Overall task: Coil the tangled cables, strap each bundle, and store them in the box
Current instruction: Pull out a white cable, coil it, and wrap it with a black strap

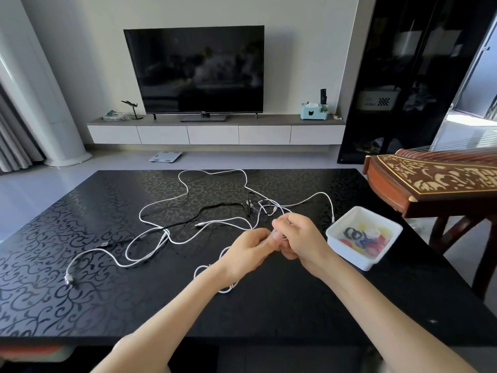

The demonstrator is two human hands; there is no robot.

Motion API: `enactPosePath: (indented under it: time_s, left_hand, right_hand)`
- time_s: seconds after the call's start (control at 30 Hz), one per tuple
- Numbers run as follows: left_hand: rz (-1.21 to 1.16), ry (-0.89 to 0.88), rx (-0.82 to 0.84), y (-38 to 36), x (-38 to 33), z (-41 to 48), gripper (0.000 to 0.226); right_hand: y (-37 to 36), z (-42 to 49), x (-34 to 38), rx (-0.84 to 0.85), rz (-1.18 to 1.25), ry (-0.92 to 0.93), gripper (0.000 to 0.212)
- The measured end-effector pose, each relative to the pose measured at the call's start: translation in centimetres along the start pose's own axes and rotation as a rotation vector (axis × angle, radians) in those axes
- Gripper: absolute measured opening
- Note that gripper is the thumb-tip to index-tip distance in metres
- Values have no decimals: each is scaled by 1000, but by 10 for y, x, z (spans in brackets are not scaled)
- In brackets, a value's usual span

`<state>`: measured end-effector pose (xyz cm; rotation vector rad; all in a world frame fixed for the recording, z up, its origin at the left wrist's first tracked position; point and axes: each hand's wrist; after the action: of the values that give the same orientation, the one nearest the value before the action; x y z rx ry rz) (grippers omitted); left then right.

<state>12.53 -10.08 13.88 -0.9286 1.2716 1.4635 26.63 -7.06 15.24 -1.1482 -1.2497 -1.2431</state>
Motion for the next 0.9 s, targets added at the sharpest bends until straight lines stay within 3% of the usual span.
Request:
enactPosePath:
  time_s: [0.1, 0.2, 0.27, 0.3, 0.4, 0.43, 0.5, 0.7, 0.9]
  left_hand:
    - [5, 33, -16, -10, 3, 3, 46]
    - [211, -17, -16, -24, 13, 10, 42]
    - [356, -25, -55, -35, 22, 15, 45]
    - [400, -2, -105, -38, 27, 18, 45]
    - [250, 214, -245, -46, 38, 34, 44]
    - [146, 307, -261, -48, 40, 40, 43]
    - [-52, 473, -267, -54, 43, 52, 41]
    - [-306, 729, -297, -73, 55, 70, 43]
    - [-313, 778, -263, -92, 97, 47, 38]
  right_hand:
    - [7, 2, -10, 6, -14, -1, 24]
    - [25, 5, -23, 129, 3, -62, 34]
    - [47, 14, -38, 79, -116, -111, 43]
    - [60, 20, -48, -52, -297, -95, 46]
    - [113, 38, -87, -425, -1315, 148, 50]
    - [128, 42, -98, -429, -1536, 189, 54]
    - [148, 51, -118, -320, -1730, 219, 59]
    - [128, 34, -126, -159, -1891, 472, 25]
    - [76, 1, -117, 80, -1735, 577, 11]
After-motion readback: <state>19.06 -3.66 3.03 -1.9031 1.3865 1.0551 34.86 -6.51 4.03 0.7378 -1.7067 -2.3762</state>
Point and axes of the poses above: each hand's wrist, its own z-axis towards the middle knuckle, its own y-axis out of the back of the hand, x = y × z, and after that the axes turned 15 degrees about -x, right-handed
